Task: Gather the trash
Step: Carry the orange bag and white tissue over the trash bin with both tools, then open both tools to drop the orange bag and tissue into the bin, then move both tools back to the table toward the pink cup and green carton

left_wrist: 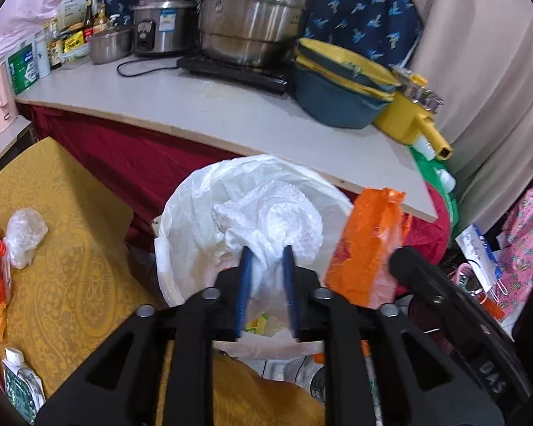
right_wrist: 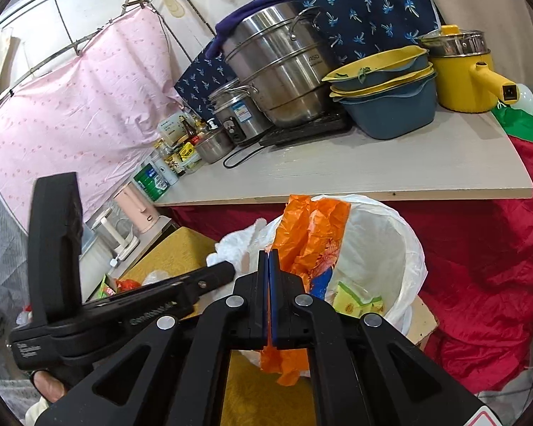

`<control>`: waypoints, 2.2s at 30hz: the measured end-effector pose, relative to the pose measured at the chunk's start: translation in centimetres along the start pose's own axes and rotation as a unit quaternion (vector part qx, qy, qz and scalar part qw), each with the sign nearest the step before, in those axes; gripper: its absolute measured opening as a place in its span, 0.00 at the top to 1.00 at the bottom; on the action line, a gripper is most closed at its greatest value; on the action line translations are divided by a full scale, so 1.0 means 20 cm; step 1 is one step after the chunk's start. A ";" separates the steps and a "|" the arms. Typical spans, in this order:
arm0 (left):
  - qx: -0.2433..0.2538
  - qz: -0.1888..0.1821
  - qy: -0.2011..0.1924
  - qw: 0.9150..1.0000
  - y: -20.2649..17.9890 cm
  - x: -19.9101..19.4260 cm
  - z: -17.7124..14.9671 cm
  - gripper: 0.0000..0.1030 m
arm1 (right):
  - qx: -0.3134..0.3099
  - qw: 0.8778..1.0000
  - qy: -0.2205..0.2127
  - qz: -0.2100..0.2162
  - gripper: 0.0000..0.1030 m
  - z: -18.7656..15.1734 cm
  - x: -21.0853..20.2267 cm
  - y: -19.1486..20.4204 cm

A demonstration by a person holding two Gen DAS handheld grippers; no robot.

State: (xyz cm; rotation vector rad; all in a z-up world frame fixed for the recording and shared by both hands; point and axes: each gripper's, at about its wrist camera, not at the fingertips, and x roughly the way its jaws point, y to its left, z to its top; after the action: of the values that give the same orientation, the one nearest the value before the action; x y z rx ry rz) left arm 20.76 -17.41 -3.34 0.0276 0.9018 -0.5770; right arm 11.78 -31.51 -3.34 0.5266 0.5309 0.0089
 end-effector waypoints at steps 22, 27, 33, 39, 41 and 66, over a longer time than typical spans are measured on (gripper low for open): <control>-0.017 0.071 -0.033 0.997 0.15 -0.01 0.02 0.21 | 0.021 0.999 0.025 -0.004 0.78 0.00 0.23 -0.04; -0.026 0.083 -0.039 0.995 0.21 -0.08 -0.01 0.20 | 0.014 1.000 0.019 -0.005 0.66 -0.01 0.19 0.02; -0.039 0.092 -0.049 0.994 0.27 -0.21 -0.07 0.13 | -0.002 1.000 0.011 -0.001 0.52 -0.03 0.10 0.15; -0.060 0.102 -0.065 0.991 0.36 -0.39 -0.16 0.12 | -0.020 1.000 0.015 0.010 0.44 -0.10 0.03 0.30; -0.067 0.112 -0.071 0.989 0.41 -0.45 -0.20 0.12 | -0.027 0.999 0.018 0.015 0.43 -0.12 0.02 0.35; -0.199 0.204 -0.029 0.958 1.30 -0.86 -0.86 0.10 | -0.094 0.983 0.141 0.070 0.37 -0.68 0.25 1.04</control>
State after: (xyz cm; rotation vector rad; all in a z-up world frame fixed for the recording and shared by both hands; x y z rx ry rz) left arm 12.41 17.06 -6.85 -0.1625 0.9084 -0.0057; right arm 12.16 -6.32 -5.78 0.3788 0.7603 0.2689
